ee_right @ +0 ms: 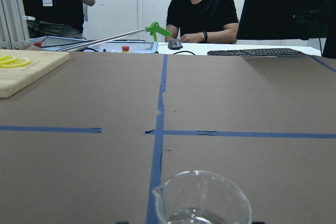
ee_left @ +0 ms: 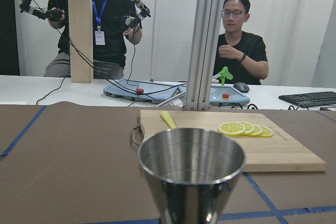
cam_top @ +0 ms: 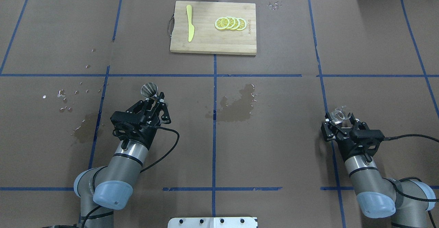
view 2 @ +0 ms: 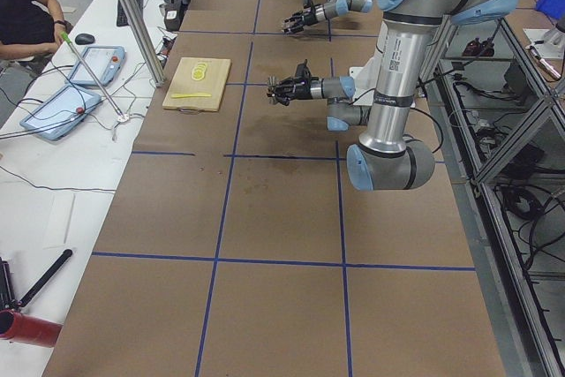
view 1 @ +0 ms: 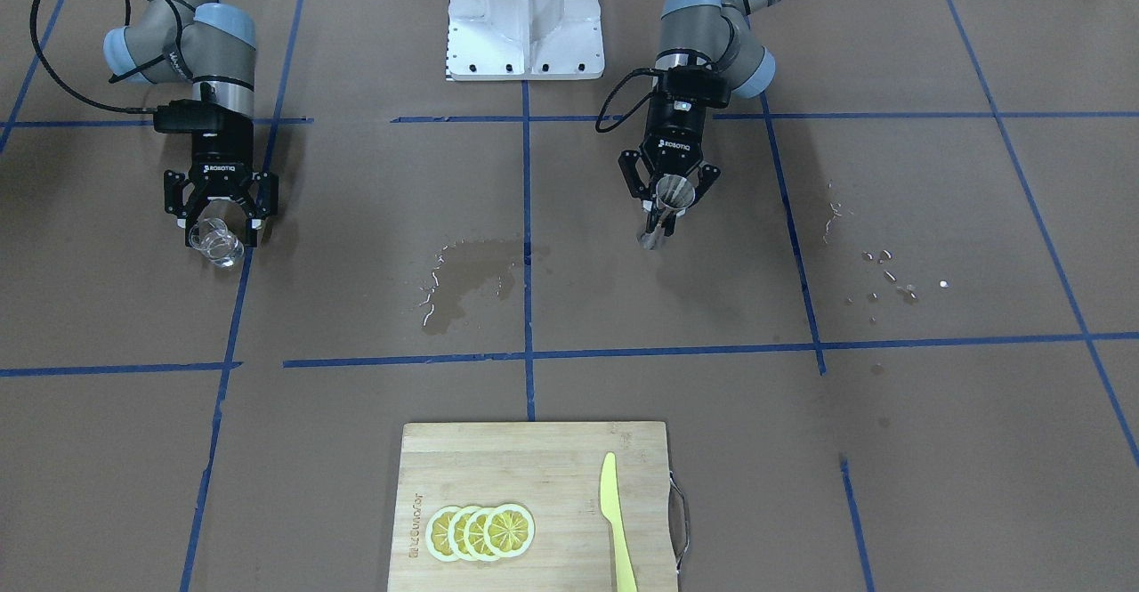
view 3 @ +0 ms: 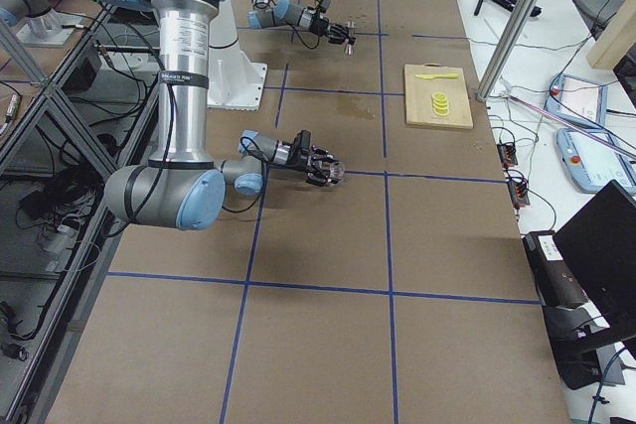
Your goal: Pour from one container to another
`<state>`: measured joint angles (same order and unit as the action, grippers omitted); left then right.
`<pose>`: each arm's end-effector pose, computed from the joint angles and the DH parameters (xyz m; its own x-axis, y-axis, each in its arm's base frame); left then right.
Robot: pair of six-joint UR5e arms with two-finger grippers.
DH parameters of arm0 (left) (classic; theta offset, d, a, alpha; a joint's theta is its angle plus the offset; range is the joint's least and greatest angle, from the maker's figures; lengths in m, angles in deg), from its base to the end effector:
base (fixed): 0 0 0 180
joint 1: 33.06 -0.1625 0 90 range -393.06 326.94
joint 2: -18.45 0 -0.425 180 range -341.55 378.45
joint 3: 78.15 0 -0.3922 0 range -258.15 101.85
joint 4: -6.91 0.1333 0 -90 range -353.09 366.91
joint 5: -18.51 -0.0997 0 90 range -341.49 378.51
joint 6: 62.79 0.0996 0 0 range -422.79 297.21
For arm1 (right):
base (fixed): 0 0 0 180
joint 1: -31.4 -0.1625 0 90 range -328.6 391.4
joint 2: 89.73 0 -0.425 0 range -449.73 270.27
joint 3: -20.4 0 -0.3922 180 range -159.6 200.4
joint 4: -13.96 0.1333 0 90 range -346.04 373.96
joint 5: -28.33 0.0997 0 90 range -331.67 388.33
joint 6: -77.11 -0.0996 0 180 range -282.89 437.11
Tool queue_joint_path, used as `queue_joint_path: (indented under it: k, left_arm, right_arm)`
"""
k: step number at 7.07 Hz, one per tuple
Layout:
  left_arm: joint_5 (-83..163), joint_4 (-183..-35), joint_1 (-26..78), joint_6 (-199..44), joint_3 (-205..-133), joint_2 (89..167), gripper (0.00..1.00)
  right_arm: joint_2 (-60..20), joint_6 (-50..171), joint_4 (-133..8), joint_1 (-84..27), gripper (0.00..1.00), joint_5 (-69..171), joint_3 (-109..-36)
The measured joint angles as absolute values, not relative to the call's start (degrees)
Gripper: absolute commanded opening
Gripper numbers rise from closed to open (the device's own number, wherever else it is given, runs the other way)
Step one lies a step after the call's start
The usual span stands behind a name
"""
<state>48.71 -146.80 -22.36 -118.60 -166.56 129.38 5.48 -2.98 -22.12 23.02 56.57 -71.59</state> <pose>0.5328 -0.3239 0.3367 0.6246 0.1697 -0.7623 0.7078 0.2897 0.6443 -0.4156 -0.2846 0.5605 0.7452 0.0275 0.6663 -0.6245 0.3791 0.6828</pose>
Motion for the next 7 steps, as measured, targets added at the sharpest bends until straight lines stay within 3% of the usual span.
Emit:
queue_joint_path:
  k: [7]
  left_arm:
    - [48.73,-146.81,-22.43,-118.60,-166.40,129.33,0.00]
  right_arm:
    - [5.24,-1.26,-21.64,22.30,0.81,56.91,-71.09]
